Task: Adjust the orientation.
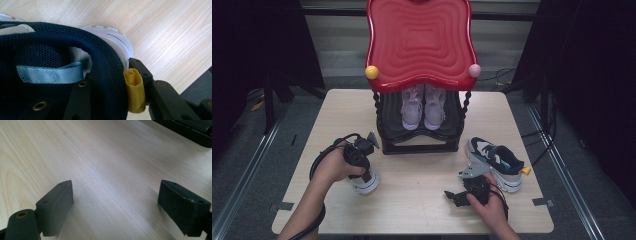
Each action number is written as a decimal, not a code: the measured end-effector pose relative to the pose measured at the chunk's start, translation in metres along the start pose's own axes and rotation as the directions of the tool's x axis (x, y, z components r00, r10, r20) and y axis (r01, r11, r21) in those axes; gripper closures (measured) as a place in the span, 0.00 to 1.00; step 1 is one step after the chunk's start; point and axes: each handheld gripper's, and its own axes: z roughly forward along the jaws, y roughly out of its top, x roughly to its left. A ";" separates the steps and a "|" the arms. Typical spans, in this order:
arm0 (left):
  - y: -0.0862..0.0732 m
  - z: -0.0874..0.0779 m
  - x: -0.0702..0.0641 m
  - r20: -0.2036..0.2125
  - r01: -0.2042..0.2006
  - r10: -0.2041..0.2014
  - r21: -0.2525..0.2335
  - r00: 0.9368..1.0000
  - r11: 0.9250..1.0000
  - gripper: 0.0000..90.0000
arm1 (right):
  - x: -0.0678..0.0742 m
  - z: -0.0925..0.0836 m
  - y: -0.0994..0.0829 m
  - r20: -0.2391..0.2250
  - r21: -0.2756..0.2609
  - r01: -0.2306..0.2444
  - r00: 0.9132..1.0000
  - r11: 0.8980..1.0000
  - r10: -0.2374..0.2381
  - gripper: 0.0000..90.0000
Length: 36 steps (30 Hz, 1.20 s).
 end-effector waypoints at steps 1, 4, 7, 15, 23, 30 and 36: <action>0.000 0.000 0.000 -0.001 0.002 -0.002 0.002 1.000 1.000 0.74 | 0.000 0.000 0.000 0.000 -0.001 0.002 1.000 1.000 -0.002 0.14; 0.001 0.000 0.000 -0.001 0.000 0.000 0.007 1.000 1.000 0.75 | 0.000 0.000 0.000 0.000 0.000 0.000 1.000 1.000 0.000 0.14; 0.001 0.000 0.001 0.003 0.002 -0.002 0.011 1.000 1.000 0.75 | 0.000 0.000 0.000 0.000 0.000 0.000 1.000 1.000 0.000 0.14; 0.002 0.001 0.001 0.008 0.008 -0.008 0.023 1.000 1.000 0.78 | 0.000 0.000 0.000 0.000 0.000 0.000 1.000 1.000 0.000 0.14; 0.004 0.000 0.000 0.010 0.016 -0.017 0.035 1.000 0.999 0.80 | 0.000 0.000 0.000 -0.001 -0.001 0.002 1.000 1.000 -0.002 0.14; 0.002 -0.002 0.000 0.017 0.016 -0.016 0.035 1.000 0.999 0.80 | 0.000 0.000 0.000 0.000 0.000 0.000 1.000 1.000 0.000 0.14; -0.001 -0.008 0.001 0.008 0.015 -0.015 0.029 1.000 0.999 0.81 | 0.000 0.000 0.000 -0.001 -0.001 0.002 1.000 1.000 -0.002 0.14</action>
